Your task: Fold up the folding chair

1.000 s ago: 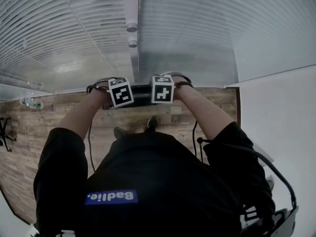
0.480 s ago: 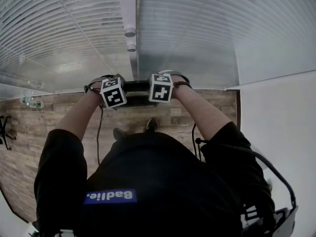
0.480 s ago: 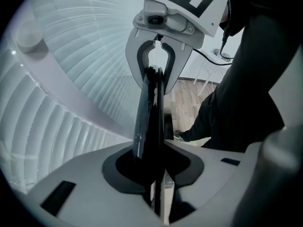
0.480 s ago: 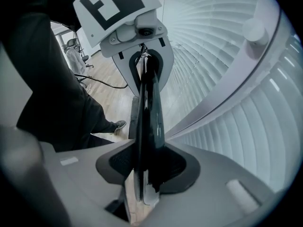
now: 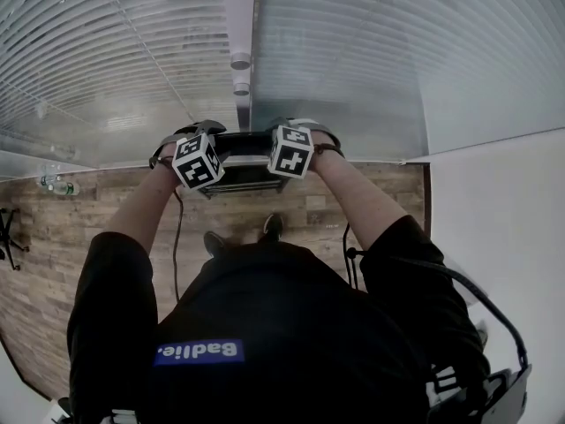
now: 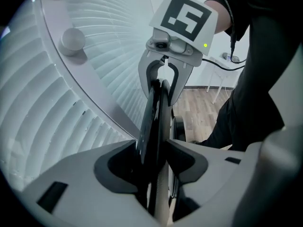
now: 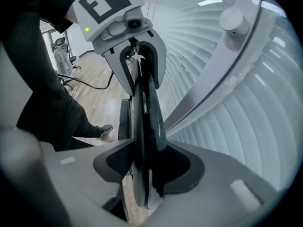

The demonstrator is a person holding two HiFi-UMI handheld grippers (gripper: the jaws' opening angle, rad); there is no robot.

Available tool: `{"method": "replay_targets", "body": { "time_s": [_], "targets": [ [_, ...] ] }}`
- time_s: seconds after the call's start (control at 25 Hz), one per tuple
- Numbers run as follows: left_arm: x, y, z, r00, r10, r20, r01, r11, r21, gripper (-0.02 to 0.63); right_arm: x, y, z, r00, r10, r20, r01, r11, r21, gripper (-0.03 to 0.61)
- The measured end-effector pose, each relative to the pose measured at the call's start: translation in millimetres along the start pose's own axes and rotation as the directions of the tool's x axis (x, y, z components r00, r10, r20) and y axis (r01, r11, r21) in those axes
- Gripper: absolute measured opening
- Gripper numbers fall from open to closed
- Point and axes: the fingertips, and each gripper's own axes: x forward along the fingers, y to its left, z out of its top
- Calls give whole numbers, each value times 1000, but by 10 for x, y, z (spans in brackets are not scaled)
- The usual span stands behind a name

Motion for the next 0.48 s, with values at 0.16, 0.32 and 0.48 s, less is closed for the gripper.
{"method": "replay_targets", "body": {
  "time_s": [0.16, 0.32, 0.48],
  "targets": [
    [-54, 136, 24, 999, 26, 20, -26, 1000, -18, 184, 66, -119, 0, 999, -33, 17, 33, 999, 19, 184],
    [-155, 240, 45, 996, 78, 32, -78, 997, -11, 184, 105, -210, 9, 998, -54, 12, 54, 998, 33, 192],
    [-248, 330, 41, 991, 131, 41, -130, 991, -25, 184, 150, -279, 7, 997, -72, 9, 72, 996, 49, 198]
  ]
}}
